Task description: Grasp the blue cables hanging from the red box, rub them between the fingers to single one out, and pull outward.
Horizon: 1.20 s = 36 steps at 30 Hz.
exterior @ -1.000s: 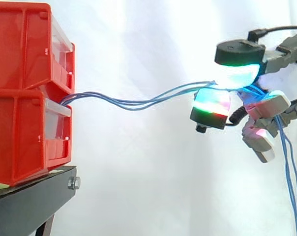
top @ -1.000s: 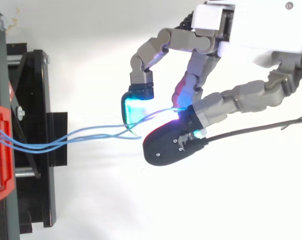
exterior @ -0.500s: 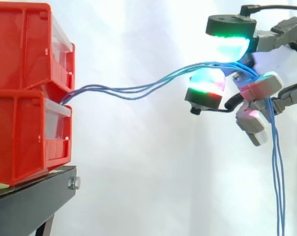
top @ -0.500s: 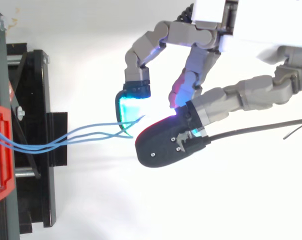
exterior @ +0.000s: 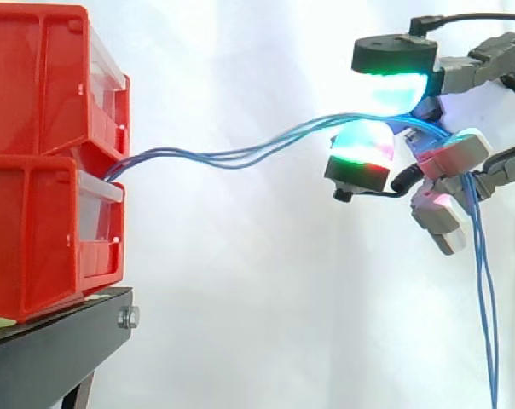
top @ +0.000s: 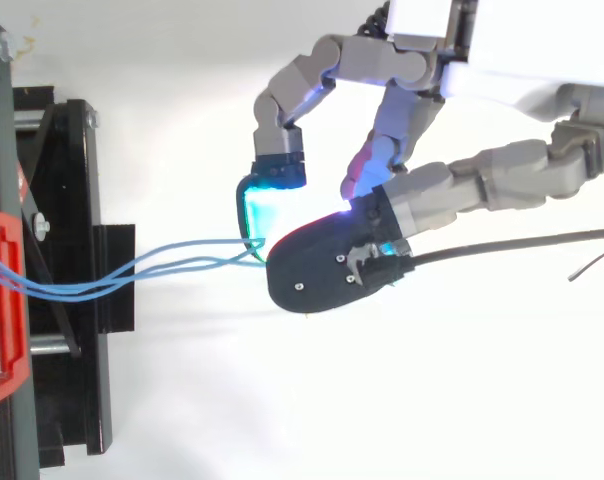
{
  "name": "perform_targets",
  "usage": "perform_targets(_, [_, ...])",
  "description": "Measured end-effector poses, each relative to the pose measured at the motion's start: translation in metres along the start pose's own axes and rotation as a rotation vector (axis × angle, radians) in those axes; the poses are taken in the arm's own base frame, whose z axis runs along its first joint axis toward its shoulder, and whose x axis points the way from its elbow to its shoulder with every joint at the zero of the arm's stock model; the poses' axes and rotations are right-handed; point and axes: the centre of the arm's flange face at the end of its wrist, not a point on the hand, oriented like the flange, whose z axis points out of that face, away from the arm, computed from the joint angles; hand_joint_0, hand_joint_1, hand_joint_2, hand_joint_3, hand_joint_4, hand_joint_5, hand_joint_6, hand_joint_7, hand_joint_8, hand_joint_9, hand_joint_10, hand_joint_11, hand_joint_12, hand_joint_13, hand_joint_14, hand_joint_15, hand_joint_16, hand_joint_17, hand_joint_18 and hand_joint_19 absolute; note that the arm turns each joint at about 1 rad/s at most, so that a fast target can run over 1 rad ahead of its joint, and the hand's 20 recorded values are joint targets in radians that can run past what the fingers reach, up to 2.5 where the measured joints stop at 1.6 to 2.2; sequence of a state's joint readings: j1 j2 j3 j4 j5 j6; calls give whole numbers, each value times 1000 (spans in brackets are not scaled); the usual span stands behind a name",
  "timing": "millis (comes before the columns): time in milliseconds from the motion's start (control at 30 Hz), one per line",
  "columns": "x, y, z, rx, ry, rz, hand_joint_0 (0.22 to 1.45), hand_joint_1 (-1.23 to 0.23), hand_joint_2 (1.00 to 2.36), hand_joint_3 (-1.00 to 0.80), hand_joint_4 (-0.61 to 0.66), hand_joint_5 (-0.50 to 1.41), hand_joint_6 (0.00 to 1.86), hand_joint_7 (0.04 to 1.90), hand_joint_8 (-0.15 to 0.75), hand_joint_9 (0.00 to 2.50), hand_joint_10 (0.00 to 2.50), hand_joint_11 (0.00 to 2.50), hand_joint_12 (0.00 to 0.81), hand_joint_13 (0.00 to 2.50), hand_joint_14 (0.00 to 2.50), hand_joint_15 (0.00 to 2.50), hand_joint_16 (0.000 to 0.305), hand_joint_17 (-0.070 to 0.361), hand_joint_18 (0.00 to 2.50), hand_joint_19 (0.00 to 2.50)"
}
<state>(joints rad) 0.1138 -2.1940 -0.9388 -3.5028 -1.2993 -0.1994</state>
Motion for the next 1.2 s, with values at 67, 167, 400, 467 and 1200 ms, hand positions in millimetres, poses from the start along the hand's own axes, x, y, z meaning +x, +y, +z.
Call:
perform_targets(67, [0,0,0,2,0,0,574,-726,1018,-199,24,-128,854,1091,251,1417,21,891,355,1061,32,771,52,117,842,702])
perform_targets(167, [-1,-1,-1,5,0,-1,597,-782,1021,-131,5,-144,890,1053,249,1385,24,915,345,1046,33,784,50,113,829,713])
perform_targets(400, [0,0,-1,4,0,-1,718,-934,1013,-340,-113,-161,906,1051,214,1309,23,900,315,986,33,775,45,102,794,681])
perform_targets(467, [0,0,0,3,0,-1,750,-925,1005,-441,-143,-161,906,1055,216,1308,23,898,313,985,33,769,44,99,791,675])
perform_targets(1200, [-7,10,-3,-10,1,4,501,-742,1000,-500,55,-148,885,969,239,1398,22,908,345,1046,33,785,51,115,842,700])
